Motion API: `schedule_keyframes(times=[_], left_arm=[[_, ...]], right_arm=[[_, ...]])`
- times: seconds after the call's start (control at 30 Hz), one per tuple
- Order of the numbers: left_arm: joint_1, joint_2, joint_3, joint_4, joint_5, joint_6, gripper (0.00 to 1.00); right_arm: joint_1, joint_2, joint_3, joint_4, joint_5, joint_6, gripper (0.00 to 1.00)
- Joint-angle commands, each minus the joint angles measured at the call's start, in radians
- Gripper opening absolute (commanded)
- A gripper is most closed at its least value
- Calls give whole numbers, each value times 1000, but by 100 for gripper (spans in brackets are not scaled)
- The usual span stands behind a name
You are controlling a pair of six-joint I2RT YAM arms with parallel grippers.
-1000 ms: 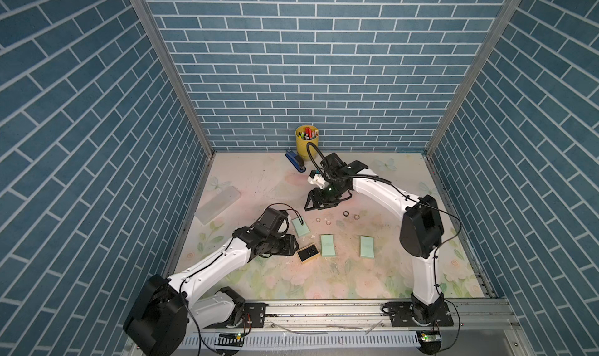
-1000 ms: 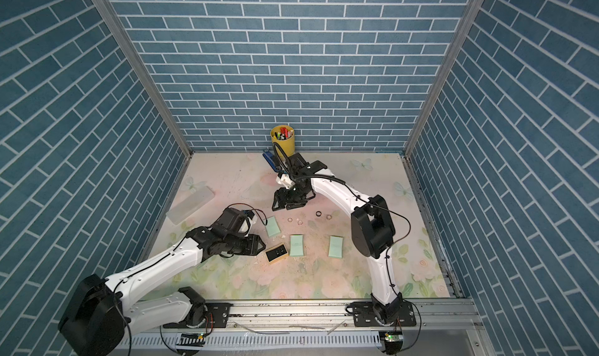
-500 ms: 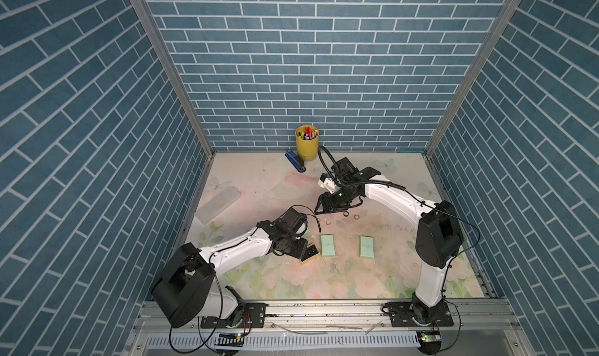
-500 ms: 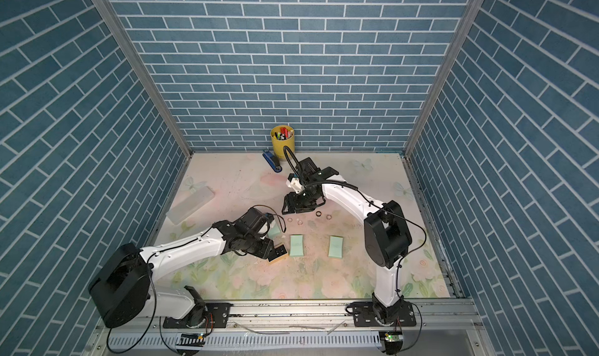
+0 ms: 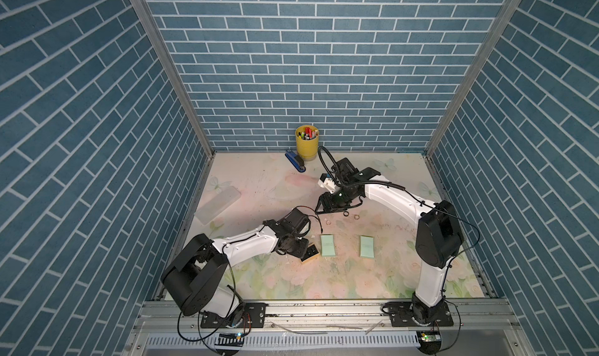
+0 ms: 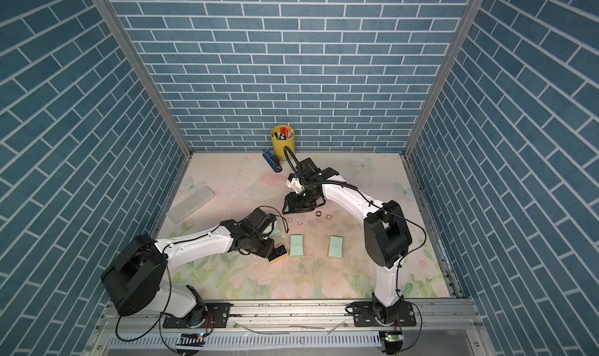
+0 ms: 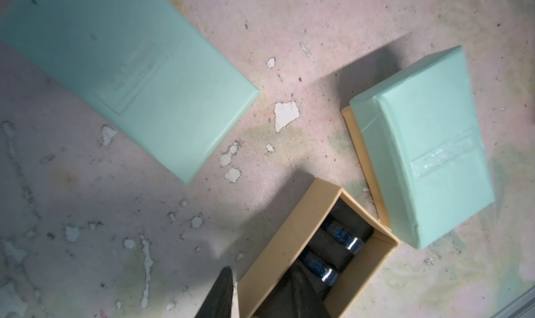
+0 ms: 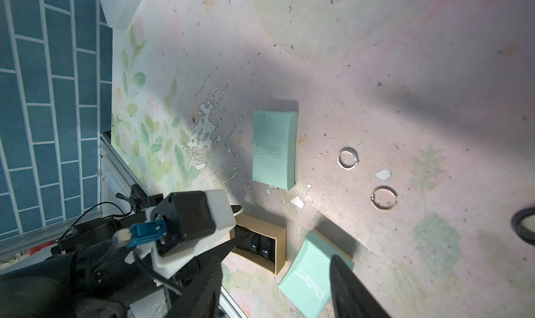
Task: Take the rings out of the lift-off lid box
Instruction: Move the jewelry box to the center of the board.
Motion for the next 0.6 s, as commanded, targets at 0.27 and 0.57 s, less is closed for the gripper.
schedule_keyframes(times=[0.27, 0.57], left_arm=[[-6, -61, -64, 13, -38, -57, 19], [-6, -161, -89, -173, -242, -145, 11]], right_arm=[[-1, -3, -13, -5, 3, -7, 60], [27, 3, -4, 26, -32, -6, 58]])
